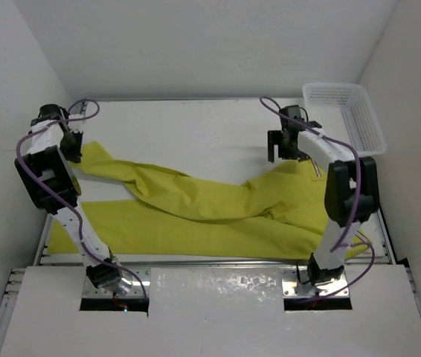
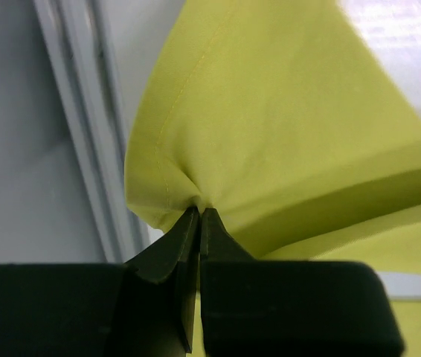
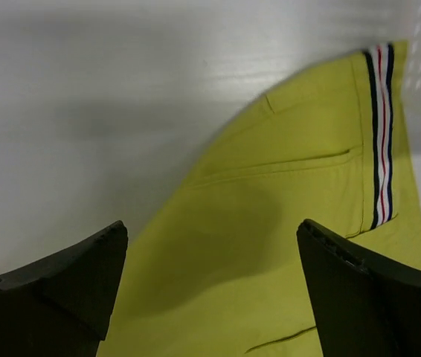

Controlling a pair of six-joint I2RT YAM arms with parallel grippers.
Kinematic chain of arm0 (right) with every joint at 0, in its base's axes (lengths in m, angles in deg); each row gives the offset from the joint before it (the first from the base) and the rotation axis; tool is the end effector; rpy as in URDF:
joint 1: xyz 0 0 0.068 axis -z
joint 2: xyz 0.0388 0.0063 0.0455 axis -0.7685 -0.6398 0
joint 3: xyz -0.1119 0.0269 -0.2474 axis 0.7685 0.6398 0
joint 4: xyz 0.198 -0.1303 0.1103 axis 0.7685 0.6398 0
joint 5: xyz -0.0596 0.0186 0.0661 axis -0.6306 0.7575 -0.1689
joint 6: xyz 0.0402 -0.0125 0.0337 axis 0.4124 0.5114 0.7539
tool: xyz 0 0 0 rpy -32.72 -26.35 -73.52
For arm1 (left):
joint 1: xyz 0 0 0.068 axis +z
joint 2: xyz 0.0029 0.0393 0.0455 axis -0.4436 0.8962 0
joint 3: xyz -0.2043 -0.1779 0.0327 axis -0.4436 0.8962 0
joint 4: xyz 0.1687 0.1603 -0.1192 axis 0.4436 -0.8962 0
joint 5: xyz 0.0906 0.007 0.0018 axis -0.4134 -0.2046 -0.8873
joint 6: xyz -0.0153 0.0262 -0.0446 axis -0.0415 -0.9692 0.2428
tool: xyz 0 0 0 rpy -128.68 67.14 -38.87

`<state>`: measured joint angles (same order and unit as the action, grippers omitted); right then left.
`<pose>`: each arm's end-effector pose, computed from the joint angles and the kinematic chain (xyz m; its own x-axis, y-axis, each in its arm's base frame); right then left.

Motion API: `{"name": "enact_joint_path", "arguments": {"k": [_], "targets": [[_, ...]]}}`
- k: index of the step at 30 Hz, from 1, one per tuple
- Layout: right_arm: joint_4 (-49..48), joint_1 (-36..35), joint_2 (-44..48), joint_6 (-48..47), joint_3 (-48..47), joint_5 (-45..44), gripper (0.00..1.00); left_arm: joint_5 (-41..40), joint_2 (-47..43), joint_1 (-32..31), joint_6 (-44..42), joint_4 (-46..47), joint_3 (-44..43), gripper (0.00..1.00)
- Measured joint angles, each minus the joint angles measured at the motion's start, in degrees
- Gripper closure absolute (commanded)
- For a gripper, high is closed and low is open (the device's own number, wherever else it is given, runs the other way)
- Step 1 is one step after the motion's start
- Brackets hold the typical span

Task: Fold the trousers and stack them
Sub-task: Flatten the trousers out, then fold the trousers

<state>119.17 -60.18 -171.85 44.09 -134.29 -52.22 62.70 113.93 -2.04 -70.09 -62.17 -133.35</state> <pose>0.3781 0.0587 0.2294 -0.8082 0.1398 -0.5721 0.1803 0.9835 -0.0143 0.4044 0.1796 0.1982 -0.9385 0.0904 -0.3332 0.0622 0.9936 0.0943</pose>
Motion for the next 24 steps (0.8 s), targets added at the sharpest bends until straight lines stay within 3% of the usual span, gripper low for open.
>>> {"name": "enact_joint_path", "arguments": {"k": [2, 7, 9, 10, 11, 14, 20, 24], "targets": [[2.71, 0.87, -5.22, 0.85, -0.61, -1.25, 0.03, 0.13, -3.23, 0.96, -0.76, -1.11, 1.51, 1.00], [6.29, 2.93, -16.63, 4.42, -5.22, -3.15, 0.03, 0.63, -8.11, -0.63, -2.14, -3.56, 0.44, 1.00], [7.02, 3.30, -17.03, 5.01, -6.43, -3.87, 0.14, 0.74, -8.26, -0.44, -2.19, -4.46, -1.46, 1.00], [6.82, 3.41, -17.31, 5.35, -6.47, -3.98, 0.23, 0.92, -8.26, 0.26, -2.21, -4.92, -2.75, 1.00], [6.56, 3.45, -17.42, 5.86, -6.36, -3.78, 0.49, 1.09, -8.26, 1.18, -2.14, -5.86, -4.13, 1.00], [5.20, 3.45, -17.42, 6.43, -5.07, -4.46, 1.00, 1.14, -7.87, 5.14, -2.19, -7.80, -11.47, 1.00], [3.06, 3.43, -14.78, 7.32, -2.36, -5.70, 1.00, 2.49, -7.69, 8.44, -2.05, -10.82, -21.29, 1.00], [-0.15, 4.44, -4.00, 7.78, 5.42, -6.19, 1.00, 2.67, -7.56, 7.80, -2.64, -12.63, -23.82, 1.00]]}}
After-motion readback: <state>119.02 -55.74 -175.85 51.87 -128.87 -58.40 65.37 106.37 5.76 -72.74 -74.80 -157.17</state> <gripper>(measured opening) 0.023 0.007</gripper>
